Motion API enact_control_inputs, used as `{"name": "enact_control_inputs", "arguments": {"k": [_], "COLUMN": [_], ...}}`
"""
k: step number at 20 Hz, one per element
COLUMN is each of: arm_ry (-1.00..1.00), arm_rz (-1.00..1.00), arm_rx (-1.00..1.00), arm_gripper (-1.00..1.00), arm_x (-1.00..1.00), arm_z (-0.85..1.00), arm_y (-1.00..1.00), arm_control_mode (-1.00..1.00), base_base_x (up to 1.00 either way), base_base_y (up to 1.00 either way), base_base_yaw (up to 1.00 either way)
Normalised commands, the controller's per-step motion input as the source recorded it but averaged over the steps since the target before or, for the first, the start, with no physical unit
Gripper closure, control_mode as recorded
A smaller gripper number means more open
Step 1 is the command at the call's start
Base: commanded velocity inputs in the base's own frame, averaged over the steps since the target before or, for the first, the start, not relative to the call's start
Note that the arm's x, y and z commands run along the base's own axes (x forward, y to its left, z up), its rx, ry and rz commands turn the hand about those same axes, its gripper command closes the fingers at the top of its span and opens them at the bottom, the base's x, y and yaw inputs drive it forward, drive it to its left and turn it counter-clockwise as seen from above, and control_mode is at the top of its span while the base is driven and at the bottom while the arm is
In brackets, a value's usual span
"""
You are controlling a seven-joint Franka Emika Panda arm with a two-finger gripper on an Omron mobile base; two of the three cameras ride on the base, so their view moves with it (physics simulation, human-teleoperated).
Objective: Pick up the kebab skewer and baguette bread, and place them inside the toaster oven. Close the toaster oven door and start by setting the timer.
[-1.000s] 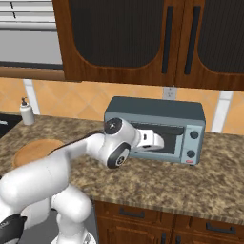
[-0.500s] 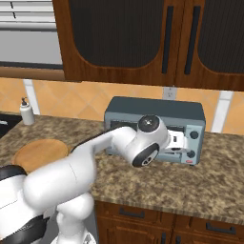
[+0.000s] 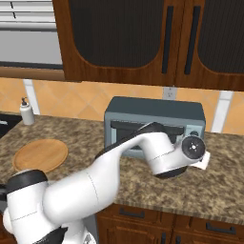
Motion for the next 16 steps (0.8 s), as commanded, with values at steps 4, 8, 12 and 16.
{"name": "enact_control_inputs", "arguments": {"k": [4,8,12,16], "arm_ry": [-0.04,0.0,-0.08,-0.14], "arm_rz": [-0.07,-0.09,-0.2,-0.24], "arm_rx": [0.41,0.38,0.22,0.14], "arm_gripper": [-1.0,-1.0,-1.0,-1.0], "arm_x": [0.11,0.09,0.12,0.34], "arm_z": [-0.09,-0.19,-0.2,-0.26], "arm_y": [0.01,0.02,0.01,0.0], "arm_control_mode": [-1.0,-1.0,-1.0,-1.0], "base_base_x": [0.0,0.0,0.0,0.0], "base_base_y": [0.0,0.0,0.0,0.0], "base_base_yaw": [0.0,0.0,0.0,0.0]}}
